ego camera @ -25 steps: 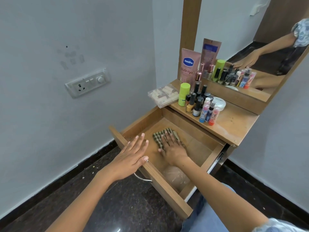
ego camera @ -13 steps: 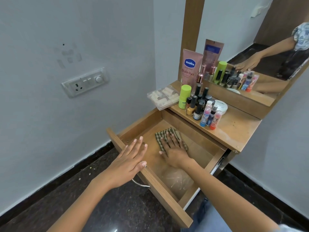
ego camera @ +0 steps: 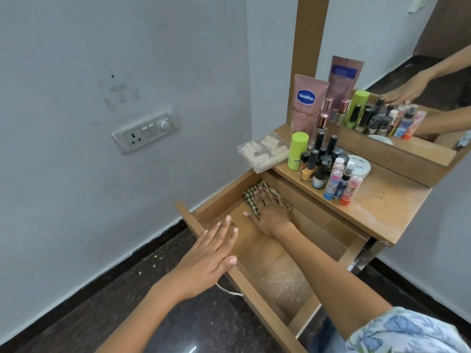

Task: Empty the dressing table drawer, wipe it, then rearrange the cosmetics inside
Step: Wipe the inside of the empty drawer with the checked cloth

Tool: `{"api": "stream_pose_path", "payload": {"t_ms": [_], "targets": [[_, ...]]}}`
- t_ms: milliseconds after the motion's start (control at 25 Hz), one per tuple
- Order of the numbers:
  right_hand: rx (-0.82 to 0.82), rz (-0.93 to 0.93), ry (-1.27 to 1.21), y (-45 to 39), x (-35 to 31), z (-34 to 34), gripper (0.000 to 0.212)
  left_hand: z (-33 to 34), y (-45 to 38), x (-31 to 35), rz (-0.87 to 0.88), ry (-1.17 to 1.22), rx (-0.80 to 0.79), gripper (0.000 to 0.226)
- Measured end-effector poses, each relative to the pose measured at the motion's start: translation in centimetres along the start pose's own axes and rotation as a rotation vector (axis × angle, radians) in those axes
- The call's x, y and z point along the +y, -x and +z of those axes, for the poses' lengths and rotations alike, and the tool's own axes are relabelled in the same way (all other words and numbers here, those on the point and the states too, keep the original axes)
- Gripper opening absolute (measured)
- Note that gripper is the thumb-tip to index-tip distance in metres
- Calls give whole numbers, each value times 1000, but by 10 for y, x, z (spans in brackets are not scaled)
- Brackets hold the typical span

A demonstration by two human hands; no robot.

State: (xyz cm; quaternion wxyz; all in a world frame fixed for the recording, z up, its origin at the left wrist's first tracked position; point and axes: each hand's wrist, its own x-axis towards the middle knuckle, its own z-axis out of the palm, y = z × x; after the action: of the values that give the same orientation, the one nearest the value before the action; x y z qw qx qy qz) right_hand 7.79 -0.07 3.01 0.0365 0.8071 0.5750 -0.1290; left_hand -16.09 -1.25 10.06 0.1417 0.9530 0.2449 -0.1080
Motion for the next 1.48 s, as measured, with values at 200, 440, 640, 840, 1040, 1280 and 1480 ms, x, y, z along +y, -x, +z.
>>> {"api": "stream_pose_path", "payload": {"t_ms": [200, 440, 640, 840, 1040, 1280, 1480], "targets": [[-59, 72, 84, 34, 12, -2, 76, 0, -1, 0, -21, 16, -2, 58], [-176, 224, 198, 98, 20, -5, 80, 1, -2, -2, -11, 19, 5, 59], [-262, 127, 47, 112, 34, -5, 70, 1, -3, -2, -17, 2, -6, 59], [-288, -275, -17, 111, -12, 3, 58, 1, -2, -2, -12, 7, -10, 64], [-135, -181, 70, 85, -12, 8, 56, -2, -2, 0, -24, 5, -23, 60], [-174, 173, -70, 87, 28, 2, 61, -4, 0, 4, -37, 9, -24, 59], [-237, 232, -222, 129, 0, 17, 62, -3, 4, 12, -41, 12, -6, 60]]}}
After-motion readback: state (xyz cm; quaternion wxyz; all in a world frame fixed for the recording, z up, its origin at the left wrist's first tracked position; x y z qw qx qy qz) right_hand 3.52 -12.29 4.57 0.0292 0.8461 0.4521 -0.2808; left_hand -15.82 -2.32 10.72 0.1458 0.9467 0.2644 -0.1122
